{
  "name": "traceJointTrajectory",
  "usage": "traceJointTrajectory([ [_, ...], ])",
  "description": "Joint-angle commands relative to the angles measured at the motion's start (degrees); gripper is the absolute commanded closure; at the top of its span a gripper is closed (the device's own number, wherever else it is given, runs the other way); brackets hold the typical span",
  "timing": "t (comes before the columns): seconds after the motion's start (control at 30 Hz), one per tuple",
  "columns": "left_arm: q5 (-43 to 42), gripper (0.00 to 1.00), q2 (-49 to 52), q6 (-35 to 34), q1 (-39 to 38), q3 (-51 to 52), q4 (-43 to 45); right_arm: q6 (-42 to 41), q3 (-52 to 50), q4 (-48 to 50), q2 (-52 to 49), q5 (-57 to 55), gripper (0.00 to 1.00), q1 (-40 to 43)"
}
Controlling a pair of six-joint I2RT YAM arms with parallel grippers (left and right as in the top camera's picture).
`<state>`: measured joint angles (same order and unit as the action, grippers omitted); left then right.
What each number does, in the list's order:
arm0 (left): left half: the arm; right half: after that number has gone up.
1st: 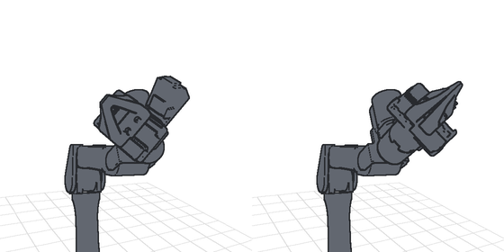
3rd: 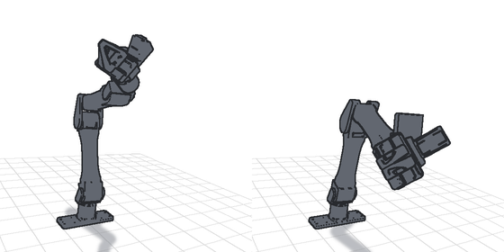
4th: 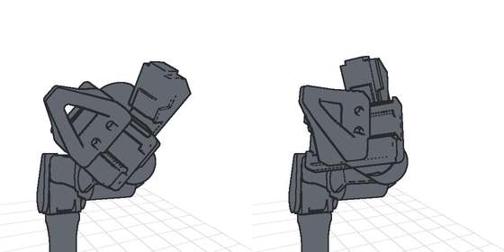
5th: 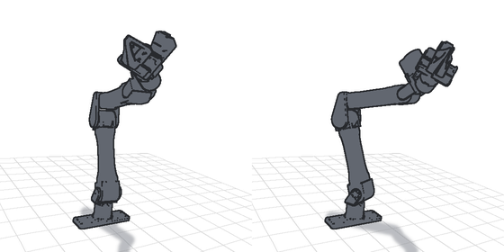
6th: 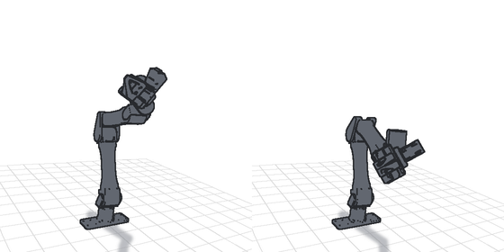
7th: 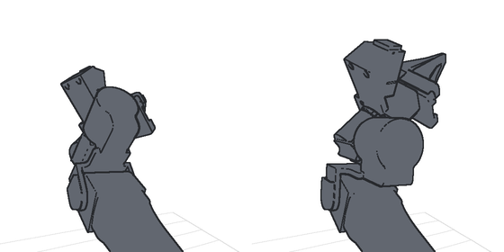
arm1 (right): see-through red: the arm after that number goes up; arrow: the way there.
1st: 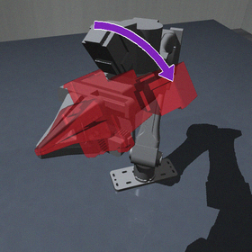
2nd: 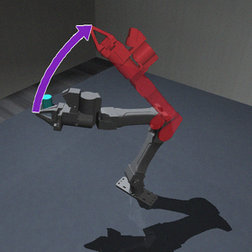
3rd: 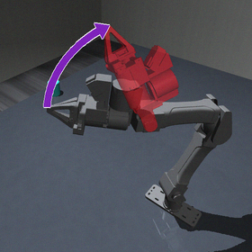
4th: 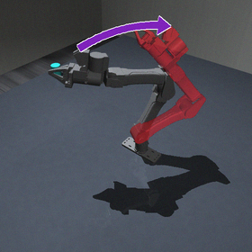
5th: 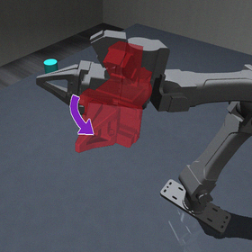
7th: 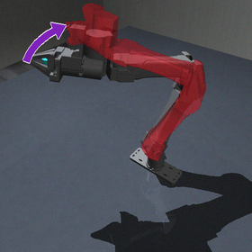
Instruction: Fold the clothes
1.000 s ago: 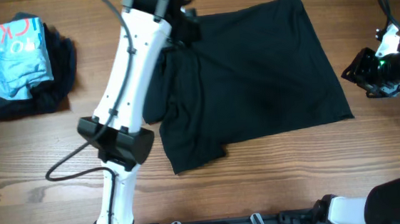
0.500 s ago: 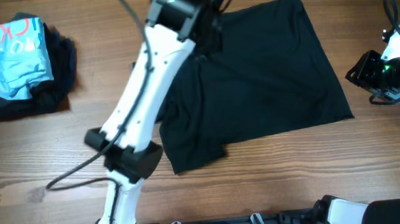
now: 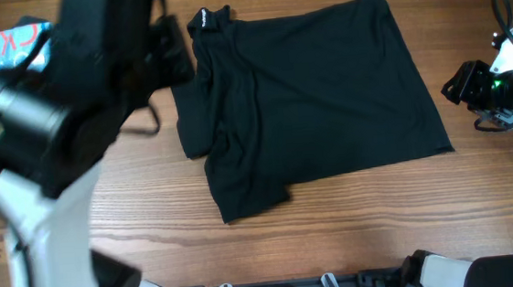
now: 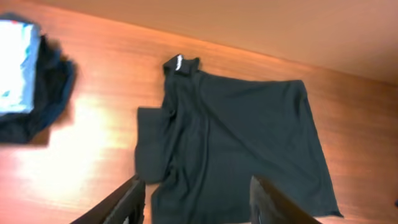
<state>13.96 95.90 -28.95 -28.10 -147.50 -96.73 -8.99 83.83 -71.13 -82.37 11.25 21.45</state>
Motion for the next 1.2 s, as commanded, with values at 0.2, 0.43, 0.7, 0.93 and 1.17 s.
traceJointTrajectory([
  [0.2, 10.8, 0.41, -17.9, -22.7, -0.2, 40.7, 3.6, 0.3, 0.5, 0.4, 0.7, 0.8, 0.38, -0.3],
  [0.43, 2.2, 0.52, -17.4, -24.7, -1.4, 67.6, 21.9, 0.2, -1.4, 0.8, -0.1, 0.8, 0.38, -0.3],
  [0.7, -13.6, 0.63, -16.7, -25.9, -1.4, 87.6, 41.2, -0.1, -8.0, 4.7, -0.8, 0.8, 0.38, -0.3],
  [0.93, -13.0, 0.63, -15.9, -26.8, -4.9, 93.3, 48.3, -1.0, -14.7, 9.8, -1.1, 1.5, 0.38, -0.3],
  [1.17, -12.5, 0.63, -12.8, -26.8, -9.7, 94.7, 48.8, -4.7, -17.0, 12.7, -3.8, 1.4, 0.38, -0.3],
])
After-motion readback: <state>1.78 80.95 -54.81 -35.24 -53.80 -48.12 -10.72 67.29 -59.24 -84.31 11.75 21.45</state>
